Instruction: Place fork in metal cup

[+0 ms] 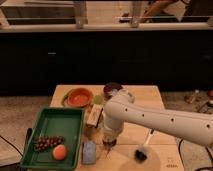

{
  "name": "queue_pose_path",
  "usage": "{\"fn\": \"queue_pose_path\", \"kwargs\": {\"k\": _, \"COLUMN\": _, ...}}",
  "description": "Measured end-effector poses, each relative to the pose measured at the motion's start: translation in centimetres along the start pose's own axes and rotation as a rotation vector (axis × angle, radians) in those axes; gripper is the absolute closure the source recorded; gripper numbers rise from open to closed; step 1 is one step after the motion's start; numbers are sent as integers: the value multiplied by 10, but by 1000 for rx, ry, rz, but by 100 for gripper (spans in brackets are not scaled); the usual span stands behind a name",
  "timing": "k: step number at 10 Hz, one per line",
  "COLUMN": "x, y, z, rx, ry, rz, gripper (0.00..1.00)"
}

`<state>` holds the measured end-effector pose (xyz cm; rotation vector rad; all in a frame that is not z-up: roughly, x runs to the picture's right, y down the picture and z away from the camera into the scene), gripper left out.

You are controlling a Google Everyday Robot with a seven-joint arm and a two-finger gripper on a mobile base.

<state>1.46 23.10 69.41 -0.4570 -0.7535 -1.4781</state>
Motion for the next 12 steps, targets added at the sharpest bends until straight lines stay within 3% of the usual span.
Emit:
{"fn": "queue_pose_path", "kwargs": {"k": 4, "x": 1, "y": 0, "z": 3, "rx": -4, "ry": -5, "rz": 8, "gripper": 28}}
{"fn": "queue_pose_path", "kwargs": {"k": 5, "x": 1, "y": 1, "z": 3, "rx": -3, "ry": -7, "rz": 9, "gripper": 22}}
{"fn": "queue_pose_path", "kwargs": {"k": 12, "x": 0, "y": -1, "z": 8, "rx": 4, "ry": -12, "rz": -13, "gripper": 20}}
